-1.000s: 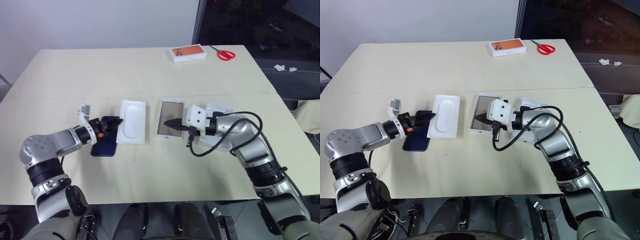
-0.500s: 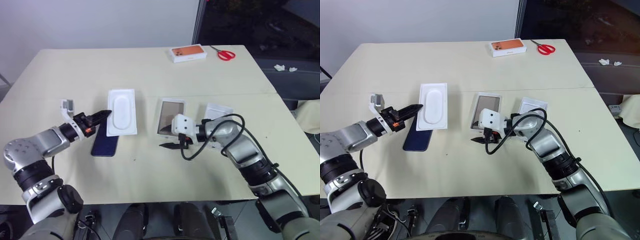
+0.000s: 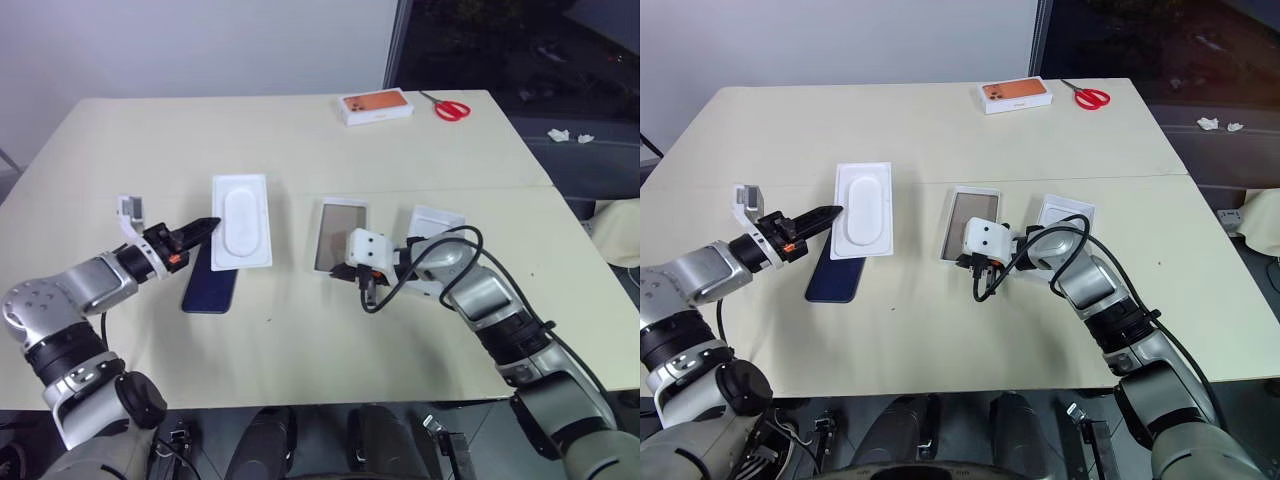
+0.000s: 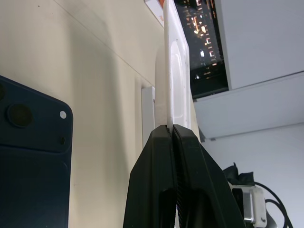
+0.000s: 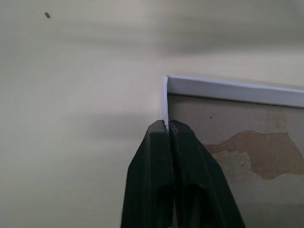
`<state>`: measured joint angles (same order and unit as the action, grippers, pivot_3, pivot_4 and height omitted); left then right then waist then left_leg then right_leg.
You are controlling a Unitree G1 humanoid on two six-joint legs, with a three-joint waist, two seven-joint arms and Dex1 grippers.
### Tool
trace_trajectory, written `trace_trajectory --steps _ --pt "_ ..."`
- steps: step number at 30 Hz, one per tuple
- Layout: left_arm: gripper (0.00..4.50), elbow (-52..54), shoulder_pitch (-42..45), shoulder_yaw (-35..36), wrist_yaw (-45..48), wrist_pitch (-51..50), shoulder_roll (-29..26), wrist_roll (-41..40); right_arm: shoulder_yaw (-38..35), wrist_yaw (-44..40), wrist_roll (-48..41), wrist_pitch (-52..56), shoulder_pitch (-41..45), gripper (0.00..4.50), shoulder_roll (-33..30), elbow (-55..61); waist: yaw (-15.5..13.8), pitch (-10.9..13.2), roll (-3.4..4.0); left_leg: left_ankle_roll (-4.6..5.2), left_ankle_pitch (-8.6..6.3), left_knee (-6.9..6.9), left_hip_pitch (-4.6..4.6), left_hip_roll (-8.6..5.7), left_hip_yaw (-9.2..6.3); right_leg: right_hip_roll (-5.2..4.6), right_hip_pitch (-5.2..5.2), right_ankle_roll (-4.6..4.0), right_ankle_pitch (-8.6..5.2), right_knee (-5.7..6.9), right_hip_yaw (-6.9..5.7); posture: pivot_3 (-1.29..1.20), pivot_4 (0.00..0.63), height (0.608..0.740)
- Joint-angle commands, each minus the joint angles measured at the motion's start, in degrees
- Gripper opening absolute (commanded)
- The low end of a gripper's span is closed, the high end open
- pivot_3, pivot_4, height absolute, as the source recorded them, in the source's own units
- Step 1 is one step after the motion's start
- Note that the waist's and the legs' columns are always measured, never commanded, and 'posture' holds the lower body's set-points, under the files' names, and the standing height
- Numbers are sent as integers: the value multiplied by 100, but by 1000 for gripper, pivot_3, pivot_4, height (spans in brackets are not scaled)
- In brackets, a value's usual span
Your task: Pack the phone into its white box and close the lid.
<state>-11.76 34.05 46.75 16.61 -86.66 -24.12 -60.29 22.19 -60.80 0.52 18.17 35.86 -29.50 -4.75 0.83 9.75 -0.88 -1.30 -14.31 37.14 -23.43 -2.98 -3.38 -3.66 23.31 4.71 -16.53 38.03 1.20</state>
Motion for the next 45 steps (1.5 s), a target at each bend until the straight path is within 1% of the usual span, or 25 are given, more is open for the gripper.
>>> trace_trajectory --steps 1,8,11,15,18,19,22,24,27,30,32,34,37,39,42,45 --pt "0 197 34 5 -24 69 -11 -220 -21 -32 9 -55 -4 25 -12 93 0 0 0 0 0 0 0 0 0 0 0 0 0 0 0 0 150 740" --pt "0 190 108 -16 -93 92 17 -333 -53 -284 -227 -68 -104 25 -20 405 -1 0 0 0 0 0 0 0 0 0 0 0 0 0 0 0 150 740" --pt "0 299 103 -80 -102 188 37 -394 -50 -547 -373 -393 -336 25 -126 718 -1 0 0 0 0 0 0 0 0 0 -1 0 0 -1 0 0 150 740" --pt "0 476 3 -248 -4 185 29 -469 -13 -737 -327 -688 -449 25 -221 749 -1 0 -2 0 0 0 0 0 0 0 -2 0 0 -1 0 0 150 740" --pt "0 492 -31 -268 -57 218 60 -547 -59 -836 -502 -664 -462 25 -152 834 4 0 -2 0 0 0 0 0 -1 0 -1 0 0 -1 -1 0 150 740" --pt "0 487 -38 -276 -96 219 78 -570 -95 -770 -561 -456 -416 25 -61 787 11 0 -2 0 0 0 0 0 -1 1 -1 0 0 -1 -1 0 150 740" --pt "0 503 -60 -316 -219 222 138 -604 -154 -634 -625 -231 -337 937 92 732 5 0 -3 0 0 -1 0 1 -1 1 -1 0 0 0 -1 0 150 740" --pt "0 554 -80 -342 -292 211 199 -649 -203 -587 -683 -156 -307 1855 138 781 -3 0 -3 0 0 0 0 1 -1 1 0 0 0 0 0 0 150 740" --pt "0 658 -103 -339 -488 205 391 -778 -376 -502 -874 -60 -224 3439 202 899 -11 0 -3 0 0 1 0 1 -1 0 -1 0 0 -1 0 0 150 740" --pt "0 811 -140 -340 -804 253 700 -1006 -606 -567 -1136 70 -191 3439 79 1006 -24 0 -4 0 0 1 0 0 -1 -2 -4 0 0 -2 -1 0 150 740" --pt "0 937 -154 -340 -1202 359 1081 -1224 -942 -696 -1414 217 -201 3439 -157 1021 -36 0 -9 0 0 2 0 -1 -2 -3 -6 0 0 -3 -1 0 150 740" --pt "0 1180 -253 -483 -1536 447 1410 -1302 -1262 -760 -1579 266 -224 3439 -418 884 -48 1 -13 2 -1 4 -1 -3 -3 -5 -9 0 0 -5 -4 0 150 740" --pt "0 1453 -454 -689 -2045 562 1805 -1416 -1393 -807 -1370 -97 -375 3439 -828 571 -32 1 -13 7 -4 2 -1 -3 -3 -5 -9 0 0 -5 -2 0 150 740" --pt "0 1567 -571 -802 -2361 680 2045 -1662 -1428 -818 -1365 -183 -439 3439 -954 502 -22 1 -14 7 -4 1 0 -3 -2 -4 -10 0 0 -5 -2 0 150 740" --pt "0 1657 -714 -1045 -2662 824 2188 -1828 -1427 -748 -1345 -240 -415 3439 -959 459 9 2 -15 7 -4 0 0 3 2 2 -6 0 0 -3 3 0 150 740" --pt "0 1676 -844 -1349 -2819 980 2207 -1811 -1398 -651 -1288 -324 -366 3439 -888 404 -10 2 -15 5 -3 1 0 5 2 6 -6 1 0 -1 2 0 150 740"
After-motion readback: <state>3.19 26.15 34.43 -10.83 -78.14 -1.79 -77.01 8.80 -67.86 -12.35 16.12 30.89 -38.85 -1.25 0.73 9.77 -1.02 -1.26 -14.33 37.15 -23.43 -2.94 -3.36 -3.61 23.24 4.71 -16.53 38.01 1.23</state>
